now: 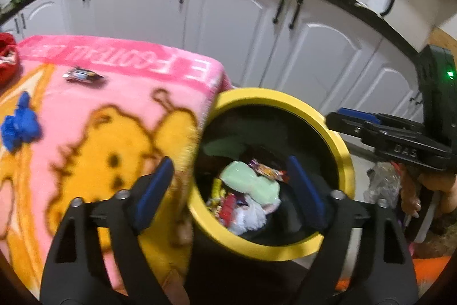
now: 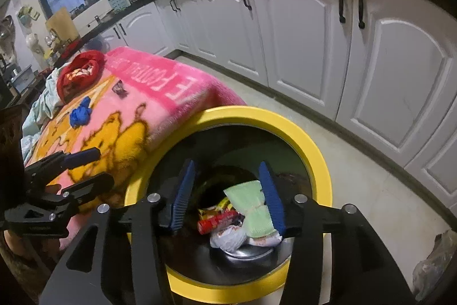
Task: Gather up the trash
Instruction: 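Open both tools to drop the tube and candy bar into the bin, then move both tools back over the blanket toward the blue glove and chocolate bar, then grasp the blue glove with the left tool while the right tool grasps the chocolate bar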
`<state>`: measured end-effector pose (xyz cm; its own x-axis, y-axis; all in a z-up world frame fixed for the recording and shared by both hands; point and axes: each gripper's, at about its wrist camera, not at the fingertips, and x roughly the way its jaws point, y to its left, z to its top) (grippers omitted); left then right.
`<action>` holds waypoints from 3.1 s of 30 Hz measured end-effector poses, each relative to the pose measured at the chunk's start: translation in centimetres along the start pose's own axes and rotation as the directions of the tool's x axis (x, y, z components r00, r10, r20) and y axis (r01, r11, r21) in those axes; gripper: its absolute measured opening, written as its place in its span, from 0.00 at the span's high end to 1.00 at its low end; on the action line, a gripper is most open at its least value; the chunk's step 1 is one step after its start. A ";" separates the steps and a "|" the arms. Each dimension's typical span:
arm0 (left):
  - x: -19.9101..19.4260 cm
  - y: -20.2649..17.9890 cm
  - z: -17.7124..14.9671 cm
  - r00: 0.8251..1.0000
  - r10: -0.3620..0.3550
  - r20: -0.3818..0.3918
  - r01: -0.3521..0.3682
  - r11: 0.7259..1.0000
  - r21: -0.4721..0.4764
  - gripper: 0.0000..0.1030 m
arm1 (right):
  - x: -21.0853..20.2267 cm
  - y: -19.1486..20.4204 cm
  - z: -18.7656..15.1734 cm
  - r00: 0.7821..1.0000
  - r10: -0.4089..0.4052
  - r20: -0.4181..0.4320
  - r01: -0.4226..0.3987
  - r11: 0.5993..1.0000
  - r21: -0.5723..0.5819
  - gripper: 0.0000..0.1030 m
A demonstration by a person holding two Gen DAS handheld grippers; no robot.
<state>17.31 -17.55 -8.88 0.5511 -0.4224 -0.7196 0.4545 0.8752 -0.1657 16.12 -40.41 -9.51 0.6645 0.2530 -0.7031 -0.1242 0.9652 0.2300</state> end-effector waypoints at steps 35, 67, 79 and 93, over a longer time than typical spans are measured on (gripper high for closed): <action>-9.8 17.9 1.0 0.933 0.319 0.165 -0.247 0.904 -0.349 0.10 | 2.8 15.9 7.9 0.990 0.131 0.060 -0.108 0.949 -0.296 0.39; -4.5 25.0 0.9 0.966 0.253 0.057 -0.203 0.874 -0.442 0.12 | 18.2 21.5 12.1 0.990 0.091 -0.112 -0.129 0.905 -0.404 0.52; -2.4 25.2 1.3 0.974 0.223 0.026 -0.190 0.880 -0.436 0.43 | 21.2 21.7 11.7 0.982 0.087 -0.166 -0.150 0.897 -0.416 0.69; -2.3 23.8 0.5 0.976 0.218 0.003 -0.201 0.905 -0.376 0.88 | 19.7 20.8 9.5 0.982 0.102 -0.159 -0.160 0.895 -0.417 0.86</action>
<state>27.20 4.18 -10.81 0.6391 -0.2217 -0.7365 0.0373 0.9654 -0.2582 33.65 -16.00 -12.18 0.5231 0.3573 -0.7738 -0.5246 0.8505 0.0380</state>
